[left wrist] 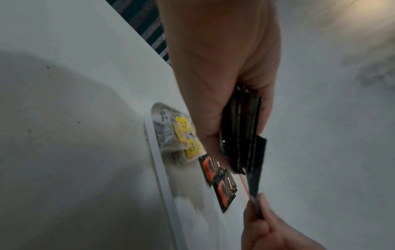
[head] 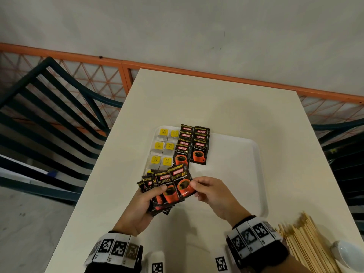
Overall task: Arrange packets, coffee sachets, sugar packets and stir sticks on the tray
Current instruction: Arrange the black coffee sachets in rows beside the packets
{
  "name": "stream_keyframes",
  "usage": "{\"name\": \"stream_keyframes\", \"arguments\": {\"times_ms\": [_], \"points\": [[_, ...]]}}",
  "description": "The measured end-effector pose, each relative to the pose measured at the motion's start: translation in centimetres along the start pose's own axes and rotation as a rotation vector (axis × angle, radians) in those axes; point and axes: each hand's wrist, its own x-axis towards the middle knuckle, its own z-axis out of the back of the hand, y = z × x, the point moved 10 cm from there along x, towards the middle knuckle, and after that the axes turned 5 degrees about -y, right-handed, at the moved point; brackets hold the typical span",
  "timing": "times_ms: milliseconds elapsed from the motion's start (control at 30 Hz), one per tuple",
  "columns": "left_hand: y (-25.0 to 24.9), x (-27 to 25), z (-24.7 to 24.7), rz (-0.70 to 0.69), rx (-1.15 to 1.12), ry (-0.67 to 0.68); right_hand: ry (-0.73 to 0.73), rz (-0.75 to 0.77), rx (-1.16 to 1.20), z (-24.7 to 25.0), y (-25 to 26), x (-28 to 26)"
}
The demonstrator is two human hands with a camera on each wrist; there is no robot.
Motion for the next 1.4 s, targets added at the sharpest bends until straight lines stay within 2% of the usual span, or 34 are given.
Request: {"name": "stream_keyframes", "arguments": {"times_ms": [100,167,433,733,967,1067,1133,1167,1300,1333,1400], "points": [[0.3,0.3,1.2,-0.002,-0.006,-0.085,-0.129,-0.078,0.200,1.9,-0.9,1.3],[0.4,0.3,1.6,0.006,-0.021,-0.102,-0.208,-0.096,0.238,3.1,-1.1,2.1],[0.1,0.5,1.7,-0.034,-0.031,-0.144,-0.427,-0.006,-0.136,6.0,0.3,5.4],[0.0,0.9,1.2,-0.037,-0.006,-0.145,-0.542,0.076,-0.376,6.4,1.5,6.3],[0.3,1.1,0.9,-0.027,-0.015,-0.150,-0.586,0.090,-0.398,6.5,1.8,6.3],[0.3,1.2,0.8,-0.031,-0.023,-0.144,-0.600,0.143,-0.389,6.3,2.3,5.6],[0.2,1.4,0.8,-0.037,-0.014,-0.143,-0.522,0.190,-0.417,4.9,2.8,5.0],[0.1,1.4,0.8,-0.038,-0.012,-0.141,-0.437,0.202,-0.429,3.8,2.9,4.7],[-0.2,1.6,0.4,-0.043,-0.007,-0.125,0.050,0.130,-0.380,-1.9,1.1,2.7],[-0.3,1.6,0.3,-0.048,0.000,-0.121,0.125,0.124,-0.356,-2.7,0.6,2.3],[-0.4,1.5,0.1,-0.057,0.015,-0.099,0.182,0.137,-0.323,-3.4,0.1,1.8]]}}
